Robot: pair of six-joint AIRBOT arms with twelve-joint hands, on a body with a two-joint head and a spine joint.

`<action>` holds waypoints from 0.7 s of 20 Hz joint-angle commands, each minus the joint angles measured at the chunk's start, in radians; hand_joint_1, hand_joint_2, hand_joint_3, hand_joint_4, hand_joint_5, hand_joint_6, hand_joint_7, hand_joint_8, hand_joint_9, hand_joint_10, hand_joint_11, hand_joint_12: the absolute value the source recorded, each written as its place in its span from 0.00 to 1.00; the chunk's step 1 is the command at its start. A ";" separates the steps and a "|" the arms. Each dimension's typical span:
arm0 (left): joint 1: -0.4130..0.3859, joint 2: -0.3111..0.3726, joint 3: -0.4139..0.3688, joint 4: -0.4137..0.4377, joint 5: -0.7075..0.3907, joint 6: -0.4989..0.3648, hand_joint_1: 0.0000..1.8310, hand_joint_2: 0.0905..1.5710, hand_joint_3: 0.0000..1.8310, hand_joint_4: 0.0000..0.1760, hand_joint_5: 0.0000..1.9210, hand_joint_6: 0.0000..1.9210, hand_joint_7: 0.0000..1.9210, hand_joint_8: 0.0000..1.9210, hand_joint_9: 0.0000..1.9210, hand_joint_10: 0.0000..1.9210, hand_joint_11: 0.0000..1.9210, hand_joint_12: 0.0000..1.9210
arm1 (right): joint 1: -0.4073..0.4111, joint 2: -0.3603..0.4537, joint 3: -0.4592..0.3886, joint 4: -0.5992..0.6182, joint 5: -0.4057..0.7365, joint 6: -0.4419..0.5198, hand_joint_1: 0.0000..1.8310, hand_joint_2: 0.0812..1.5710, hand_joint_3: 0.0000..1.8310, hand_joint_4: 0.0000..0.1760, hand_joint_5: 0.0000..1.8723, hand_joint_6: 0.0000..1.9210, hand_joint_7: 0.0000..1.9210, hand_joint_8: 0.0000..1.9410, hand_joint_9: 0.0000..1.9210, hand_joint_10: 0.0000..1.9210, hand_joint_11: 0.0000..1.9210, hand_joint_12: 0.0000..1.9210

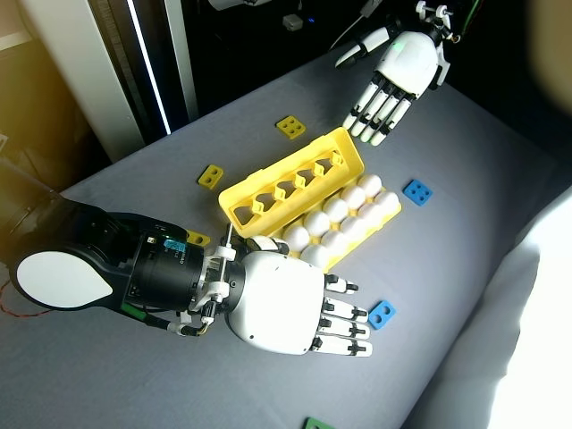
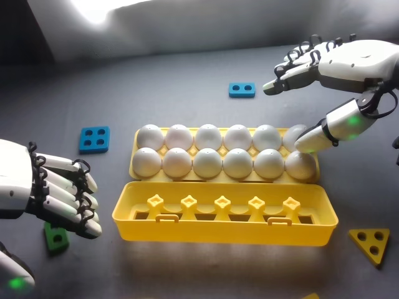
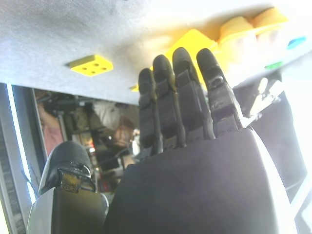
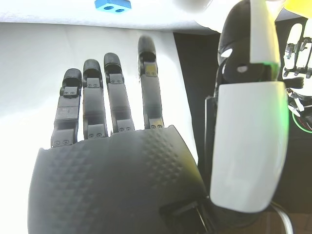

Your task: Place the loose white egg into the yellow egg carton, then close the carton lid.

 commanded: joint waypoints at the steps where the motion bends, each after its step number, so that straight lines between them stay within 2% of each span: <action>1: -0.003 0.018 0.001 -0.059 -0.057 -0.006 0.00 0.71 0.00 0.00 0.22 0.00 0.22 0.00 0.19 0.00 0.00 0.32 | 0.012 0.021 0.002 0.026 0.087 0.002 0.36 0.51 0.00 0.59 0.17 0.00 0.08 0.00 0.04 0.00 0.00 0.00; 4: 0.000 0.019 0.000 -0.058 -0.057 -0.006 0.00 0.71 0.00 0.00 0.23 0.00 0.23 0.00 0.20 0.00 0.00 0.33 | 0.033 0.046 0.001 -0.012 0.097 -0.003 0.35 0.52 0.00 0.51 0.13 0.00 0.08 0.00 0.04 0.00 0.00 0.00; 7: 0.008 0.018 -0.009 -0.054 -0.057 -0.006 0.00 0.71 0.00 0.00 0.23 0.00 0.23 0.00 0.20 0.00 0.00 0.32 | 0.060 0.116 -0.051 -0.122 0.129 -0.001 0.34 0.52 0.00 0.28 0.10 0.00 0.08 0.00 0.04 0.00 0.00 0.00; 8: 0.009 0.019 -0.016 -0.054 -0.057 -0.007 0.00 0.71 0.00 0.00 0.23 0.00 0.23 0.00 0.20 0.00 0.00 0.32 | 0.064 0.157 -0.090 -0.168 0.144 0.011 0.34 0.52 0.00 0.24 0.08 0.00 0.08 0.00 0.04 0.00 0.00 0.00; 10: 0.009 0.025 -0.036 -0.058 -0.053 -0.013 0.00 0.72 0.00 0.00 0.22 0.00 0.22 0.00 0.19 0.00 0.00 0.32 | 0.065 0.205 -0.131 -0.257 0.170 0.085 0.34 0.52 0.00 0.19 0.06 0.00 0.07 0.00 0.04 0.00 0.00 0.00; 12: 0.009 0.032 -0.061 -0.062 -0.052 -0.014 0.00 0.72 0.00 0.00 0.21 0.00 0.21 0.00 0.18 0.00 0.00 0.29 | 0.065 0.276 -0.187 -0.348 0.211 0.204 0.35 0.52 0.00 0.03 0.06 0.00 0.07 0.00 0.04 0.00 0.01 0.00; 14: 0.017 0.024 -0.066 -0.062 -0.047 -0.002 0.00 0.72 0.00 0.00 0.20 0.00 0.20 0.00 0.17 0.00 0.00 0.28 | 0.066 0.343 -0.244 -0.413 0.236 0.266 0.35 0.52 0.00 0.00 0.06 0.00 0.08 0.00 0.05 0.00 0.03 0.01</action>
